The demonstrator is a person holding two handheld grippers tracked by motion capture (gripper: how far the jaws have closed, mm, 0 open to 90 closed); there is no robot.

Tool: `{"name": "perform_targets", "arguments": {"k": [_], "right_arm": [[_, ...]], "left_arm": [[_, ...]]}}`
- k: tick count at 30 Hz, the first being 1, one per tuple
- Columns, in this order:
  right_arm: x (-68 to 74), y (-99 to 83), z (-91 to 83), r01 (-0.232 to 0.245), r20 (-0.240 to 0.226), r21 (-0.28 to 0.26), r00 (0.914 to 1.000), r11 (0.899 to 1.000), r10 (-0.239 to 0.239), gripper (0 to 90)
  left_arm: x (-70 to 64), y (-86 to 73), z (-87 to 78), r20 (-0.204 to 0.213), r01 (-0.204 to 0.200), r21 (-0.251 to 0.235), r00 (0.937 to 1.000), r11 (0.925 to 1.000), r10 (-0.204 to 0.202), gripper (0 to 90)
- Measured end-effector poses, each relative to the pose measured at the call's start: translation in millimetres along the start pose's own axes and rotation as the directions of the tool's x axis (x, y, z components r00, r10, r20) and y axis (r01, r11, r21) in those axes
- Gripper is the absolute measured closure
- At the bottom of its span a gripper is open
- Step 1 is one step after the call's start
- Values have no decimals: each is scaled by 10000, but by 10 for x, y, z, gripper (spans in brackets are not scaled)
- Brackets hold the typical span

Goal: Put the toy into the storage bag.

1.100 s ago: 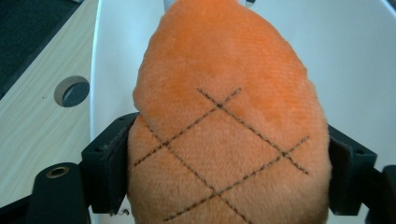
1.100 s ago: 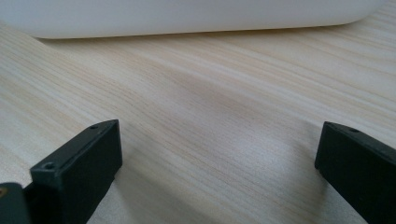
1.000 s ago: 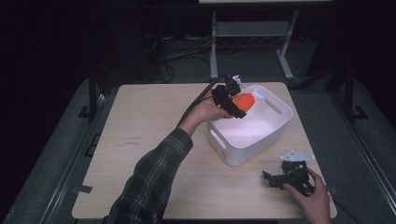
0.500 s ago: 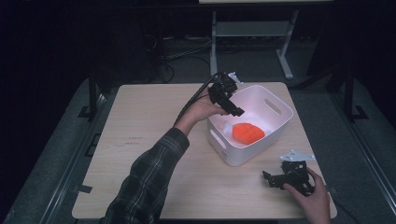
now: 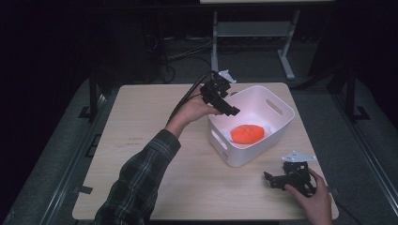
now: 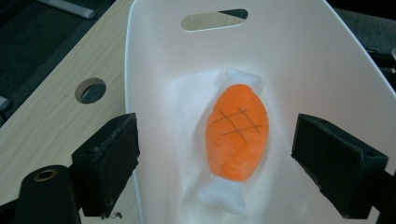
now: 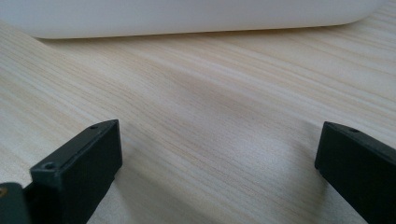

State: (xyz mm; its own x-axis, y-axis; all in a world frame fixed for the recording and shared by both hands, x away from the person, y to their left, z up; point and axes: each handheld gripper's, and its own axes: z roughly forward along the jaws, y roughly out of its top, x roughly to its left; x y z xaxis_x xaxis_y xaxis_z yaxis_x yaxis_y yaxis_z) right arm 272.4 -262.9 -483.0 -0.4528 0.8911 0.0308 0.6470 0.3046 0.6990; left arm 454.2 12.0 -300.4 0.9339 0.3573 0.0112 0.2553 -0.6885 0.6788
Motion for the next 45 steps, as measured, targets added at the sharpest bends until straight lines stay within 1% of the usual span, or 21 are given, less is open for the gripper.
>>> {"name": "perform_targets", "arguments": {"k": [4, 5, 8, 13, 17, 18, 23, 25, 27, 28, 29, 30, 35, 36, 37, 38, 39, 40, 42, 43, 45], "right_arm": [[-1, 0, 0, 5, -11, -2, 10000, 10000, -5, 2], [0, 0, 1, 1, -10, -5, 10000, 10000, -1, 2], [2, -3, -1, 9, 4, -15, 10000, 10000, -9, 2], [5, -4, -4, -8, -5, -8, 10000, 10000, 8, 2], [5, -4, -4, -10, -5, -7, 10000, 10000, 10, 2], [5, -4, -4, -10, -5, -7, 10000, 10000, 10, 2], [3, -5, -2, 17, 5, -12, 10000, 10000, -17, 2], [3, -5, -2, 17, 6, -13, 10000, 10000, -17, 2], [3, -5, -3, 14, 6, -10, 10000, 10000, -14, 2], [3, -5, -2, 14, 6, -11, 10000, 10000, -14, 2], [3, -5, -3, 11, 6, -9, 10000, 10000, -11, 2], [3, -5, -3, 13, 6, -9, 10000, 10000, -13, 2], [4, -5, -3, -6, 1, 3, 10000, 10000, 6, 2], [2, -5, -2, 24, 4, -13, 10000, 10000, -24, 2], [2, -5, -2, 24, 4, -13, 10000, 10000, -24, 2], [1, -5, -1, 32, 18, -19, 10000, 10000, -32, 2], [2, -5, -1, 23, 15, -15, 10000, 10000, -23, 2], [2, -5, -1, 24, 14, -13, 10000, 10000, -24, 2], [2, -5, -1, 20, 12, -9, 10000, 10000, -20, 2], [5, -5, -3, -22, 7, 17, 10000, 10000, 22, 2], [2, -5, -3, 26, 7, -5, 10000, 10000, -26, 2]], "left_arm": [[-7, -64, -70, 27, 55, -121, 10000, 9999, -55, 143], [-5, -80, -87, 50, -17, -87, 10000, 10000, 18, 143], [-10, -127, -131, 77, -13, -127, 10000, 9999, 14, 143], [-20, -245, -243, 29, 93, -275, 10000, 9996, -92, 144], [-20, -346, -304, -21, 169, -374, 9999, 9992, -170, 145], [-20, -346, -304, -21, 169, -374, 9999, 9992, -170, 145], [-9, -507, -399, -67, 312, -433, 9995, 9986, -315, 145], [-15, -566, -424, -140, 480, -525, 9987, 9975, -488, 145], [-9, -633, -464, -163, 474, -487, 9987, 9977, -482, 144], [-9, -694, -505, -182, 598, -493, 9980, 9970, -608, 144], [-9, -694, -505, -182, 598, -493, 9980, 9970, -608, 144], [-17, -724, -519, -221, 694, -596, 9972, 9958, -708, 143], [-41, -879, -603, -334, 843, -523, 9957, 9951, -861, 136], [-52, -948, -629, -362, 870, -491, 9954, 9950, -889, 132], [-52, -948, -629, -362, 870, -491, 9954, 9950, -889, 132], [-63, -994, -639, -359, 986, -572, 9943, 9935, -1008, 132], [-71, -1053, -664, -390, 996, -505, 9941, 9937, -1016, 132], [-71, -1053, -664, -390, 996, -505, 9941, 9937, -1016, 132], [-83, -1123, -691, -435, 1072, -505, 9930, 9930, -1094, 131], [-97, -1192, -722, -522, 1182, -563, 9913, 9914, -1211, 131], [-103, -1226, -736, -563, 1194, -595, 9908, 9911, -1227, 131]]}}
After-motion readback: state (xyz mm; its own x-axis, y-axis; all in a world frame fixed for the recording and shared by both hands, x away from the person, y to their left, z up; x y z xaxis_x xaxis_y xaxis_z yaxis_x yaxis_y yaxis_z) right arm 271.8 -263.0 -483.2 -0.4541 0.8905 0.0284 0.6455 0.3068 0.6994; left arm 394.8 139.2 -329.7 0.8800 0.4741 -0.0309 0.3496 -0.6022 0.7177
